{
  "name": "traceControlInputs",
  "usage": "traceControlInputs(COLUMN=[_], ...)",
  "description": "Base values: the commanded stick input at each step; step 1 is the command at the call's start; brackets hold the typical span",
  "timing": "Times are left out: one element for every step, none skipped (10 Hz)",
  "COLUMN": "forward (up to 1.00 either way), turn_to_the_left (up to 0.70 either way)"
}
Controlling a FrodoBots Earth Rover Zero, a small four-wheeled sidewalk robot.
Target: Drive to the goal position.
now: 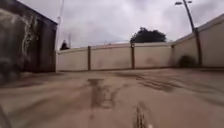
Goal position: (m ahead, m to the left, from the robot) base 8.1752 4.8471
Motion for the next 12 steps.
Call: traceControlInputs(forward=[0.85,0.85,0.85,0.85,0.85,0.85,0.85,0.85,0.85,0.85,0.85,0.85], turn_to_the_left=[0.0,0.0,0.0,0.0,0.0,0.0,0.0,0.0,0.0,0.0,0.0,0.0])
